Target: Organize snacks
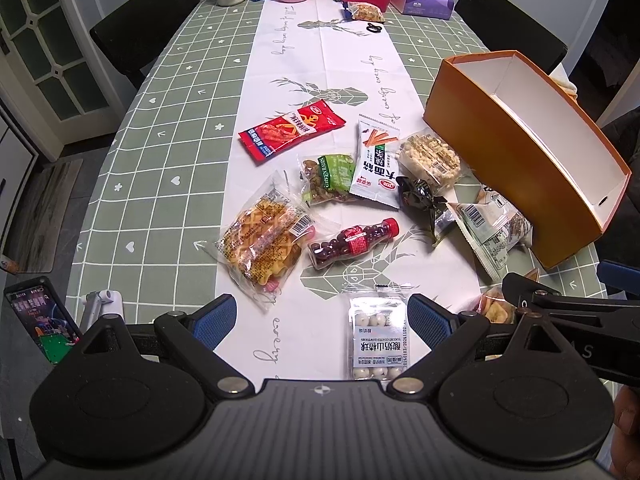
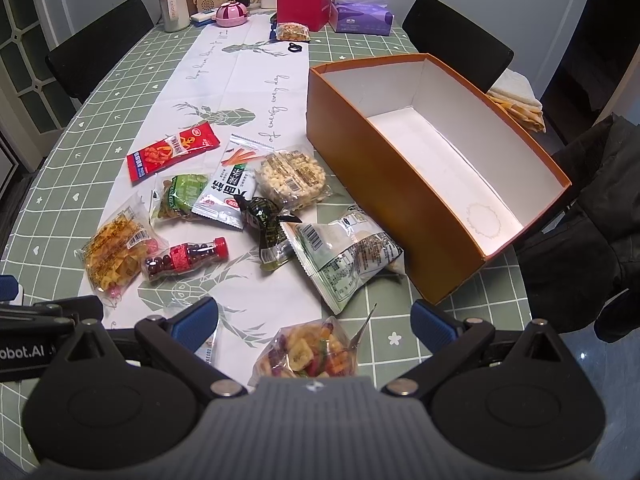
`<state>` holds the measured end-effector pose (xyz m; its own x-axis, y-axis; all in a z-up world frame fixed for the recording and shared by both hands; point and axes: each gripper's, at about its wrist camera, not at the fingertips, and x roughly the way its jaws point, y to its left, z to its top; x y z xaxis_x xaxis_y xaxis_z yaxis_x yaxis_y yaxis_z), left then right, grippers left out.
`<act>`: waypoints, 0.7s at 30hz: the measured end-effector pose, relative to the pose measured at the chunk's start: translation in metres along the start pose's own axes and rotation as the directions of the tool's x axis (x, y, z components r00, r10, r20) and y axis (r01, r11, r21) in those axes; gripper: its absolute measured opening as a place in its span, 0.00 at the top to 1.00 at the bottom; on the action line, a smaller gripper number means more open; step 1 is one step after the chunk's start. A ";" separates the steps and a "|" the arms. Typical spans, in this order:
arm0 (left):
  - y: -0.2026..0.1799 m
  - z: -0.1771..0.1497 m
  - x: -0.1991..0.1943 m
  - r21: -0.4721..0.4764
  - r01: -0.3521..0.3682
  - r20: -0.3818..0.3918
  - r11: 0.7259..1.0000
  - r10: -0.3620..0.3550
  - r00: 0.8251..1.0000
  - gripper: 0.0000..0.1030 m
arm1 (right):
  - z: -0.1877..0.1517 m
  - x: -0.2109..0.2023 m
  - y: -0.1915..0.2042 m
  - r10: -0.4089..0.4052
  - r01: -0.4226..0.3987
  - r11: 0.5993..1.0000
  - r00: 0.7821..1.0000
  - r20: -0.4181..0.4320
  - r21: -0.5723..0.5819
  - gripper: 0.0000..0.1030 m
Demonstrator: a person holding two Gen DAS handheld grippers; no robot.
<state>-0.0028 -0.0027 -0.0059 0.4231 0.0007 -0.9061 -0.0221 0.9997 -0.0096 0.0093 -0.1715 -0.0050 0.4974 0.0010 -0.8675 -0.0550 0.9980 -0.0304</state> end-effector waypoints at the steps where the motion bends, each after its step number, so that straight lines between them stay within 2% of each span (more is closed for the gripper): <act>1: 0.000 0.000 0.000 0.000 0.000 0.000 1.000 0.000 1.000 0.00 | 0.000 0.000 0.000 0.000 0.000 1.000 1.000 0.000 0.000 0.03; 21: -0.004 -0.004 0.002 0.002 0.001 -0.004 1.000 -0.001 1.000 0.00 | -0.001 0.001 -0.001 0.000 0.000 1.000 1.000 -0.001 0.001 0.03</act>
<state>-0.0056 -0.0067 -0.0097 0.4195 -0.0007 -0.9078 -0.0197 0.9998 -0.0099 0.0092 -0.1725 -0.0059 0.4966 0.0006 -0.8680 -0.0536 0.9981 -0.0300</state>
